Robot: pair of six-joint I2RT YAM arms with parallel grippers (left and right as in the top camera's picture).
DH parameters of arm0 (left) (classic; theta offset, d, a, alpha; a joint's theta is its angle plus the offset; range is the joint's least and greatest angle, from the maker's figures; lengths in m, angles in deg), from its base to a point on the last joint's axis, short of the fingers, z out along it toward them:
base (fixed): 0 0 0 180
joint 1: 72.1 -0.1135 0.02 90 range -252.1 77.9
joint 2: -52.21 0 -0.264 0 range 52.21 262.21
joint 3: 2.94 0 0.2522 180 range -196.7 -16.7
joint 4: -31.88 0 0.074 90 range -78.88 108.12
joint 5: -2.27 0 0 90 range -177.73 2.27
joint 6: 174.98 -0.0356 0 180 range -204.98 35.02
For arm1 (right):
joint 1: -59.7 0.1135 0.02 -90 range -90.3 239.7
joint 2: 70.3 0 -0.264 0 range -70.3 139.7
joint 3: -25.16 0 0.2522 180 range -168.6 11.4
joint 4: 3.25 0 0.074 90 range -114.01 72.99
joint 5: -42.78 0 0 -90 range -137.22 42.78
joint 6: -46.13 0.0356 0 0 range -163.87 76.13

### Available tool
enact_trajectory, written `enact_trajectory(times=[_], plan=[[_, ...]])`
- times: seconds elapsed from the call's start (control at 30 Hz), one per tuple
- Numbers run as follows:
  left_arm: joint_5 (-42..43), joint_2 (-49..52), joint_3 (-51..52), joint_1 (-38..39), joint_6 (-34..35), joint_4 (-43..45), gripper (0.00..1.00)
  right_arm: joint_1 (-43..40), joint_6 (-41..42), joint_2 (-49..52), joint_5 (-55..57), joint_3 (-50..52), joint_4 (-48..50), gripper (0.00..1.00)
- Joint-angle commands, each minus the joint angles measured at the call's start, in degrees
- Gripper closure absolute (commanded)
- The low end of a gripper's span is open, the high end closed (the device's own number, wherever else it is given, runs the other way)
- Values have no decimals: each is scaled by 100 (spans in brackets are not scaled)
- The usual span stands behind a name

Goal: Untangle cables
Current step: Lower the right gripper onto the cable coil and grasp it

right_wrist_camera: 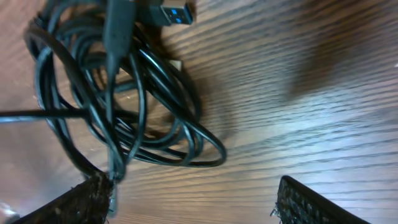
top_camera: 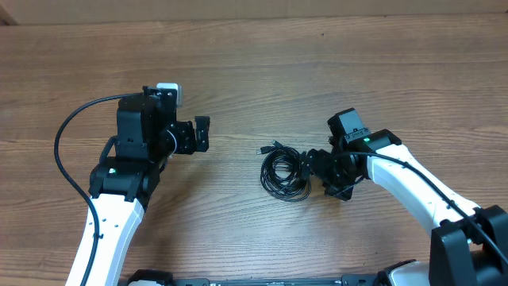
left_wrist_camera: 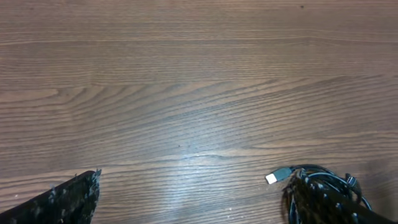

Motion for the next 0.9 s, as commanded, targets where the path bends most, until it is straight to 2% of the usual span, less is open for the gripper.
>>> enact_trajectory(times=[0.0,0.2,0.5,0.63,0.87], plan=[[153,26,26,-31,57,-11,1,11,940,-2,-247,15,101,18],[151,28,26,-31,57,-11,0,179,1543,-2,-44,31,125,20],[151,31,28,-31,55,-13,0,938,2345,229,586,31,345,20],[144,31,31,-31,52,-55,1,949,2354,638,501,28,319,19],[90,31,31,-31,50,-118,0,299,1941,767,374,-4,-44,19]])
